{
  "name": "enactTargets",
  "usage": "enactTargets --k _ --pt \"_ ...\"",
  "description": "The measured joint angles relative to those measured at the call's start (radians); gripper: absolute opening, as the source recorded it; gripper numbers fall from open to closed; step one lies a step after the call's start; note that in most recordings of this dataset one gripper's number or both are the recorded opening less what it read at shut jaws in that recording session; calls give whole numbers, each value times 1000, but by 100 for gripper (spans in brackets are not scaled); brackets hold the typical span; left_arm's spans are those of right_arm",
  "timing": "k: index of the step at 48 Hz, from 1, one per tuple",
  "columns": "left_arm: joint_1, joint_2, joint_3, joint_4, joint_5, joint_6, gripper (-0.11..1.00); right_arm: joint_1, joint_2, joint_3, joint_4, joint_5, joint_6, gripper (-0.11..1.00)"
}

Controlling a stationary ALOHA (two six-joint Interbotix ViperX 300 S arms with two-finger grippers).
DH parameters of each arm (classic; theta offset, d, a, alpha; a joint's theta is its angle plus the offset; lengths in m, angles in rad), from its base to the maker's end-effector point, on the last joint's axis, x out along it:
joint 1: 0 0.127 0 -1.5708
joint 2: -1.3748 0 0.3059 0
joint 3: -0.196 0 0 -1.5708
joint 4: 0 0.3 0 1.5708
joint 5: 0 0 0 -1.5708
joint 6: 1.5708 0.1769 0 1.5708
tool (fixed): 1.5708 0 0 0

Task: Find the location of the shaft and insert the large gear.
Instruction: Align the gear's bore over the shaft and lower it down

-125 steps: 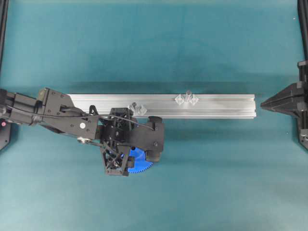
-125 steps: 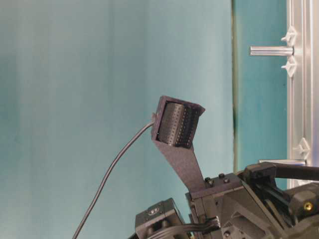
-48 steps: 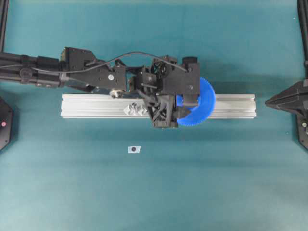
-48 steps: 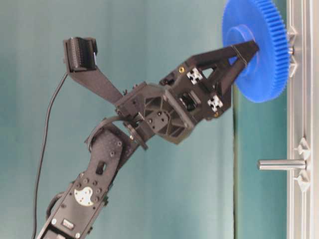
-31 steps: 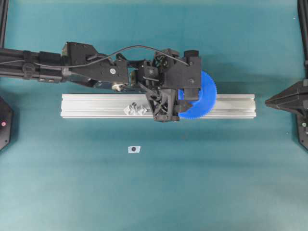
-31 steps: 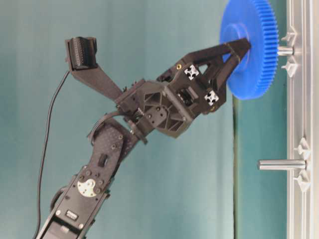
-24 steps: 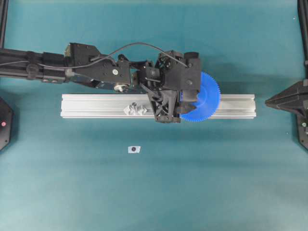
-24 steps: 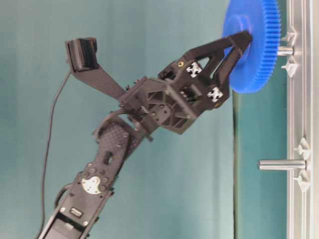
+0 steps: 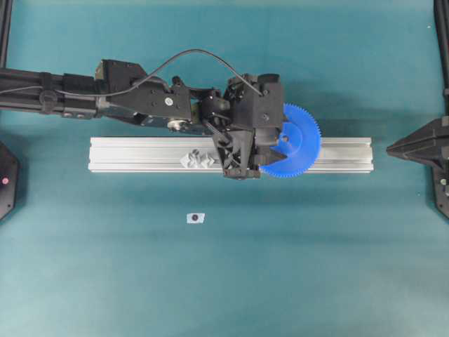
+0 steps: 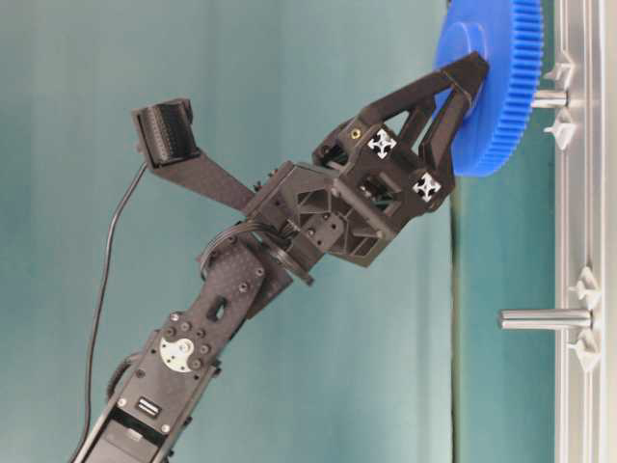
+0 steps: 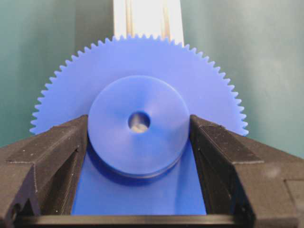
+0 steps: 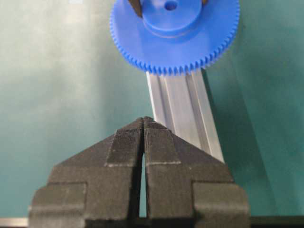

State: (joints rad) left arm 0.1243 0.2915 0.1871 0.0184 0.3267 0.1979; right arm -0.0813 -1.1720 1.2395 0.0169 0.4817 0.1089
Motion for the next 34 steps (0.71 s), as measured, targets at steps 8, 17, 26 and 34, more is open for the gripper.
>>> enactTargets --k 8,17,26,34 --pt "2 2 -17 0 29 -5 71 -2 0 0 0 -5 0 1" --pt "5 2 -28 -2 66 -12 71 0 0 0 0 -5 0 1" --pt "8 2 -35 -2 83 -25 71 -2 -2 5 0 -6 0 1" --pt "18 2 -43 0 89 -61 72 -2 -2 5 0 -14 0 1"
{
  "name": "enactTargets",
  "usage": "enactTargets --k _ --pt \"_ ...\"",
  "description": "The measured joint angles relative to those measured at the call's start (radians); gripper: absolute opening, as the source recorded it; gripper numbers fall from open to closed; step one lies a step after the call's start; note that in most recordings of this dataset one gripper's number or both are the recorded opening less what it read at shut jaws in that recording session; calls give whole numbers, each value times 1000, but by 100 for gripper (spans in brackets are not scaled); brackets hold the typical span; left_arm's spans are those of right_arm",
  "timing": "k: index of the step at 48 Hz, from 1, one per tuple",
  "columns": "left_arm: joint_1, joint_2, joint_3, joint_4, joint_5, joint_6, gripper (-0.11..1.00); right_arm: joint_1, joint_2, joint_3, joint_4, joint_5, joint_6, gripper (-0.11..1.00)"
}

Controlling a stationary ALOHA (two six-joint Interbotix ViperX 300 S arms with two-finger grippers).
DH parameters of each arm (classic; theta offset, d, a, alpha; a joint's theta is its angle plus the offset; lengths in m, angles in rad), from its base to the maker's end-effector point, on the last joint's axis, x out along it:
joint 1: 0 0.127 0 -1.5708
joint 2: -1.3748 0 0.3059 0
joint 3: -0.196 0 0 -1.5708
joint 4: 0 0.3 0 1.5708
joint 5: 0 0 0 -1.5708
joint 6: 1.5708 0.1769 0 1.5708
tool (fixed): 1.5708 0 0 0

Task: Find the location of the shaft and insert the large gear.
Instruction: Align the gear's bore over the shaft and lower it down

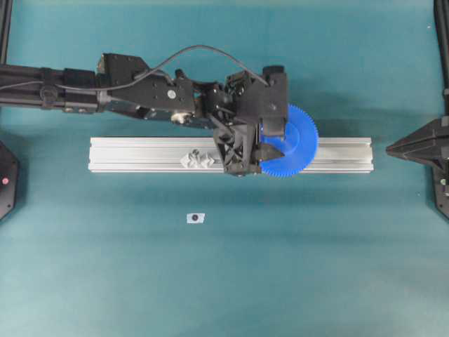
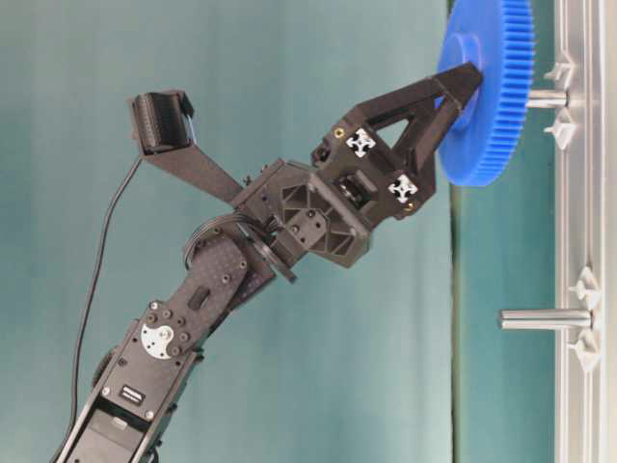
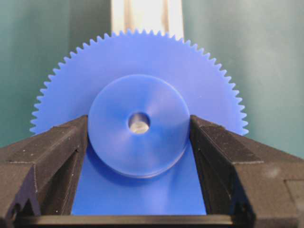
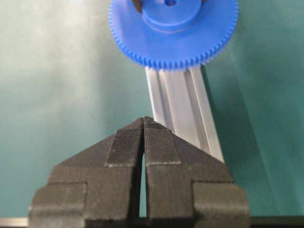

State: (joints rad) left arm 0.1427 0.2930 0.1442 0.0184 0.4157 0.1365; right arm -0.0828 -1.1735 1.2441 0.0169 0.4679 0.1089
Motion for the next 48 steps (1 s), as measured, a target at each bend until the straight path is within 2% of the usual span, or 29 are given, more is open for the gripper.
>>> enactTargets --k 6,12,28,48 --pt "3 0 -2 0 3 -8 72 0 -2 0 0 -2 0 1" --pt "3 0 -2 0 6 -11 77 2 -3 -2 0 -2 0 1" --pt "5 -2 -9 0 97 -15 76 0 -3 0 0 -3 0 1" --pt "-3 5 -40 -2 114 -8 77 0 -3 2 0 -3 0 1"
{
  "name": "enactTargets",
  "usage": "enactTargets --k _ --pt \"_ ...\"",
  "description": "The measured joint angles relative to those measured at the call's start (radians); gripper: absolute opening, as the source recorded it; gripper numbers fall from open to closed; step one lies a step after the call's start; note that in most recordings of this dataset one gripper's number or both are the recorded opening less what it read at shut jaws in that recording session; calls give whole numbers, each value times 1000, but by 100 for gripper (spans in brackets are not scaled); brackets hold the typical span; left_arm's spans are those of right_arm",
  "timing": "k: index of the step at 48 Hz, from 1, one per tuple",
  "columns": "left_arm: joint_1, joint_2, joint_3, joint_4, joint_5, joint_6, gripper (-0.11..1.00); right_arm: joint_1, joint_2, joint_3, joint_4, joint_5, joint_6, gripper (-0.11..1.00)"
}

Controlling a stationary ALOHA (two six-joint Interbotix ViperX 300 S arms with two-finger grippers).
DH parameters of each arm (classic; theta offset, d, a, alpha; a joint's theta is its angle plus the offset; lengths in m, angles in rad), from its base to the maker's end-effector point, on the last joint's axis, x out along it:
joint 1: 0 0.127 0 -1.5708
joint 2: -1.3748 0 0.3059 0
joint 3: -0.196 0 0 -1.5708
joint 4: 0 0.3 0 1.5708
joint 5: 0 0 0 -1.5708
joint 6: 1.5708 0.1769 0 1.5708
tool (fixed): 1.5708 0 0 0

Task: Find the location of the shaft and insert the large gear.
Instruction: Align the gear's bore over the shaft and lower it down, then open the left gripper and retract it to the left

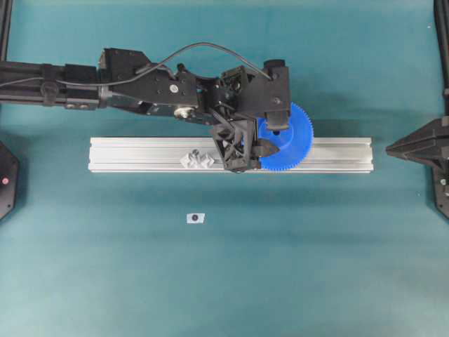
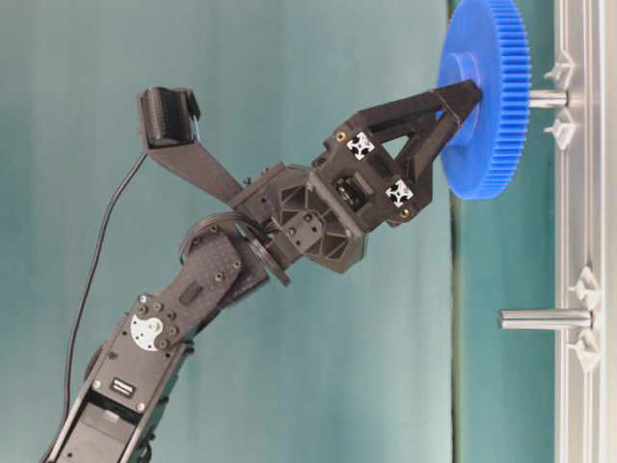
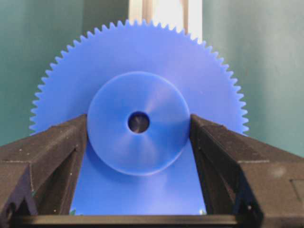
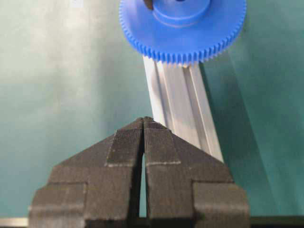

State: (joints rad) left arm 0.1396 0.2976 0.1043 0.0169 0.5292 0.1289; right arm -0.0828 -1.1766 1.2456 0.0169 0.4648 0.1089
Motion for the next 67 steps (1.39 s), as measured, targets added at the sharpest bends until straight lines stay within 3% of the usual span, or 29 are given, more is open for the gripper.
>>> enactTargets --k 20,47,61,67 --pt "-15 35 -78 3 23 9 89 0 0 6 0 0 0 1" --pt "-26 29 -115 2 61 -3 89 0 -11 6 0 0 0 1" --pt "-43 -74 -94 2 95 -17 89 0 -14 6 0 0 0 1" --pt "-44 -124 -84 2 97 -71 89 0 -12 6 0 0 0 1"
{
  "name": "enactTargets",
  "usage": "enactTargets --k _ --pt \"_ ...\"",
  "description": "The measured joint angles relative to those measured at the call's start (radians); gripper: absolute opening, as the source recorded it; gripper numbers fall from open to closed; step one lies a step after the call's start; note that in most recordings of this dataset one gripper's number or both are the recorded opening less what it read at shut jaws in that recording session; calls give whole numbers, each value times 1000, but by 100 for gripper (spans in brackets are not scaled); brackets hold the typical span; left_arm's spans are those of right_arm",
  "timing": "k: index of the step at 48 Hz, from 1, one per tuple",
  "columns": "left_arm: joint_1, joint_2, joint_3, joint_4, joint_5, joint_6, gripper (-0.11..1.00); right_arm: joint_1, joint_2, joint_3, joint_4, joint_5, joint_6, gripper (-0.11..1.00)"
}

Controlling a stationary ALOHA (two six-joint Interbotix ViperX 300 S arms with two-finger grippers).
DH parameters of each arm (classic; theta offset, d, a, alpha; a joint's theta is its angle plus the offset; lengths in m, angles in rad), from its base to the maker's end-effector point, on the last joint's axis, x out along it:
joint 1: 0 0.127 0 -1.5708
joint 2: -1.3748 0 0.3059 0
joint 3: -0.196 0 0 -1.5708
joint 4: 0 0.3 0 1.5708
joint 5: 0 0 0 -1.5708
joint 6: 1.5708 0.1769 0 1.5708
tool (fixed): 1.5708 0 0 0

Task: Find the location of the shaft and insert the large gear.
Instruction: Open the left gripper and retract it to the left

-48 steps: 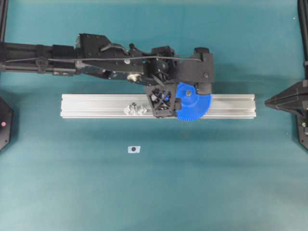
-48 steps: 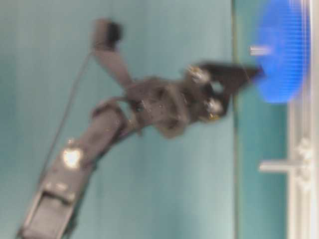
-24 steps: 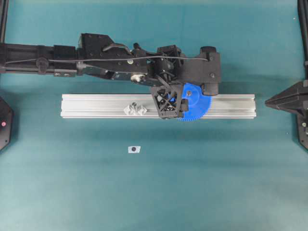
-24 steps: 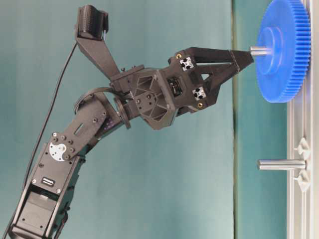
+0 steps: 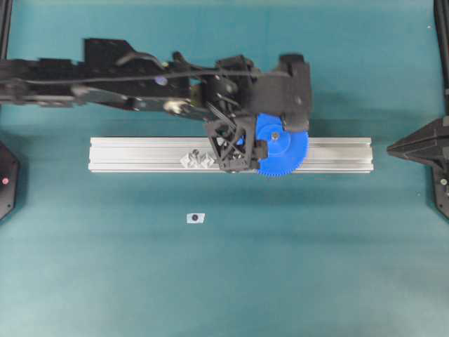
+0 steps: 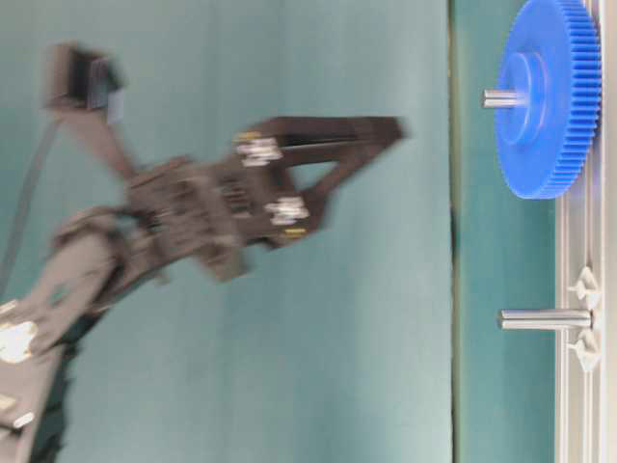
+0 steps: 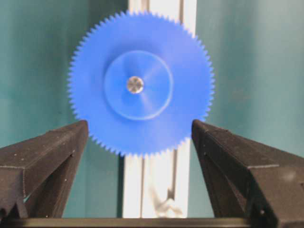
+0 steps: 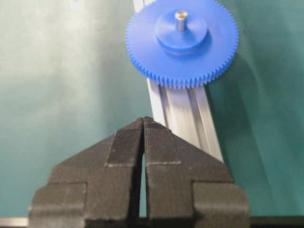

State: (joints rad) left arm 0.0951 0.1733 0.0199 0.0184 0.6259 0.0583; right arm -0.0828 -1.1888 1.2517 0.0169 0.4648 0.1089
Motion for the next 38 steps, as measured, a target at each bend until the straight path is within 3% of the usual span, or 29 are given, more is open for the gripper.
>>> enactTargets --k 38 --pt "-28 -319 293 2 -9 -61 89 0 -21 0 0 0 0 1"
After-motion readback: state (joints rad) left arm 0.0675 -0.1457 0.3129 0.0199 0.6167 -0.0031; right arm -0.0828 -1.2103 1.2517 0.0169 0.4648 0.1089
